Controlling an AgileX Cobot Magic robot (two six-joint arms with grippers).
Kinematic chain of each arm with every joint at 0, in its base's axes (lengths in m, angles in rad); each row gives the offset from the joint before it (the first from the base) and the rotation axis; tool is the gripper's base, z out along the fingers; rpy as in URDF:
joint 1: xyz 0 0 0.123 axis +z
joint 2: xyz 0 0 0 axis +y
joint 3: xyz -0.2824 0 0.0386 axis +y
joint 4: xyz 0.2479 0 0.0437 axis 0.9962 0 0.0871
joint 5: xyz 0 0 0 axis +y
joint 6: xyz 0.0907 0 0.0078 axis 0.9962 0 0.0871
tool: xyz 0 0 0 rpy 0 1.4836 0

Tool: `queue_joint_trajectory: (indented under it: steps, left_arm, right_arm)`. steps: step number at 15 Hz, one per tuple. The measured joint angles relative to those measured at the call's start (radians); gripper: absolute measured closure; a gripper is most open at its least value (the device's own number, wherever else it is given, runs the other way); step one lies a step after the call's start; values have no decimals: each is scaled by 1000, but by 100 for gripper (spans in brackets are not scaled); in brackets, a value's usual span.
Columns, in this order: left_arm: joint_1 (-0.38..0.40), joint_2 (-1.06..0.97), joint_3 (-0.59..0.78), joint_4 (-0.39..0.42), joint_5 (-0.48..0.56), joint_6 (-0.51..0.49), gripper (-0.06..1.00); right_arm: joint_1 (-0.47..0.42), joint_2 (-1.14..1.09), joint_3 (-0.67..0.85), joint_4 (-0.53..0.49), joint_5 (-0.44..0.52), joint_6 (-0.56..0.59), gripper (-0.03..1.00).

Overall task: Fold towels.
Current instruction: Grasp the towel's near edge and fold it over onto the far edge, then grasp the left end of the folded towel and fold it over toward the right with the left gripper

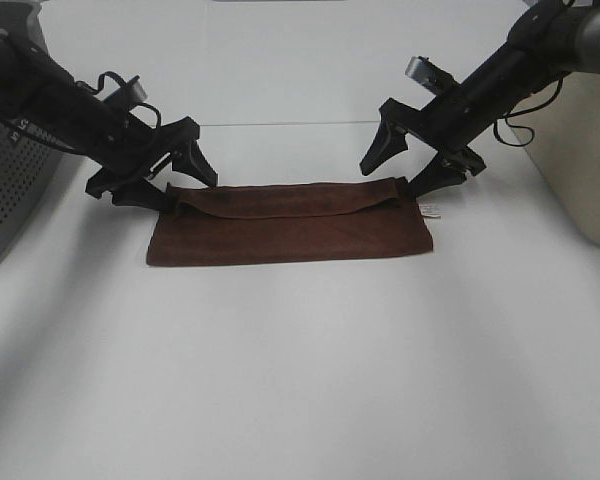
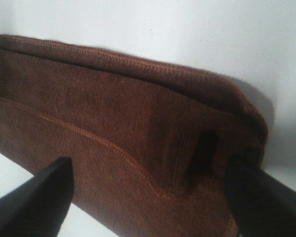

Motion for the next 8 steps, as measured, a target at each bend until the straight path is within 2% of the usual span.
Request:
queue_joint_trajectory:
  steps: [2, 3, 5, 8]
  left_arm:
    - [13, -44, -2, 48, 14, -12, 20]
    - [20, -64, -7, 84, 33, -46, 20]
    - [24, -55, -7, 176, 65, -110, 20]
    - [25, -7, -7, 195, 94, -137, 20]
  right_arm:
    - [-1, 0, -22, -64, 51, 53, 17]
    - [-1, 0, -23, -111, 85, 87, 17]
    - [-1, 0, -23, -141, 97, 100, 17]
    - [-1, 0, -23, -149, 103, 101, 17]
